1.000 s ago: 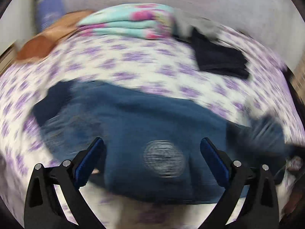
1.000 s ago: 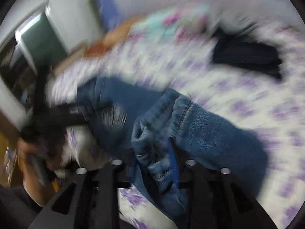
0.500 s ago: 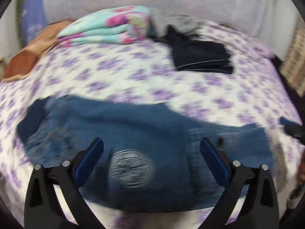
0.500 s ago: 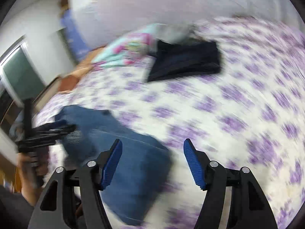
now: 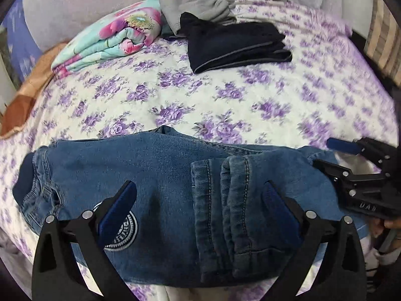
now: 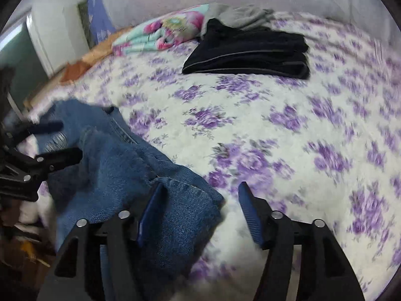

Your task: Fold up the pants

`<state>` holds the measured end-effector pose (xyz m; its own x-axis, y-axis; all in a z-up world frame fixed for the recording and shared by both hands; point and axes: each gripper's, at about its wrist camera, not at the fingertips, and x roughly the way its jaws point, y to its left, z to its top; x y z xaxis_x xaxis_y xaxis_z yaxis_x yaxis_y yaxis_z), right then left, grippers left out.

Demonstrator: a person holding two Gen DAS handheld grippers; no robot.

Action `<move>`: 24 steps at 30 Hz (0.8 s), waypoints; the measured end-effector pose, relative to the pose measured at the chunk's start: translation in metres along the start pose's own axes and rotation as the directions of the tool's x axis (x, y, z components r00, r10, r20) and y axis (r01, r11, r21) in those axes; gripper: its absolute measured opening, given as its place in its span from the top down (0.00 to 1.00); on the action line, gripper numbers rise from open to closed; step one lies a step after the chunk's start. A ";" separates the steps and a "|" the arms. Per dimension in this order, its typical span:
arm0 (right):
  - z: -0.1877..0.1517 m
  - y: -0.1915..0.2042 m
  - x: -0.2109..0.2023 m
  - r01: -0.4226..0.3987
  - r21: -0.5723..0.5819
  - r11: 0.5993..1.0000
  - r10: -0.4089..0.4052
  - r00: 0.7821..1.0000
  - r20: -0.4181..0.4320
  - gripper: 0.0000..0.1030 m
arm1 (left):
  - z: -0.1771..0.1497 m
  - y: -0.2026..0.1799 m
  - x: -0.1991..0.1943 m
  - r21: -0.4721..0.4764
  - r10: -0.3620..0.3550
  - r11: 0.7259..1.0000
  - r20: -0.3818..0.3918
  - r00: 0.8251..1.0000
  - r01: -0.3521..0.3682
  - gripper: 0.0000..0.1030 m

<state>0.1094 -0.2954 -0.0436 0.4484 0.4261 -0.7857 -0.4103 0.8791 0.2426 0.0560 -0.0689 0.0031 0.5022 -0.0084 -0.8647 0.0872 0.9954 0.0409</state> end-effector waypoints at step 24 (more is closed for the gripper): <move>-0.010 0.029 -0.042 -0.058 -0.075 0.996 0.068 0.988 0.139 0.32 | 0.000 -0.016 0.041 0.075 0.111 0.991 -0.036 0.993 -0.108 0.04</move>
<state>0.0709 -0.2896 -0.0096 0.5258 0.5106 -0.6803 -0.4939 0.8344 0.2446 0.0755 -0.0847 -0.0327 0.4777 0.1052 -0.8722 0.0970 0.9804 0.1713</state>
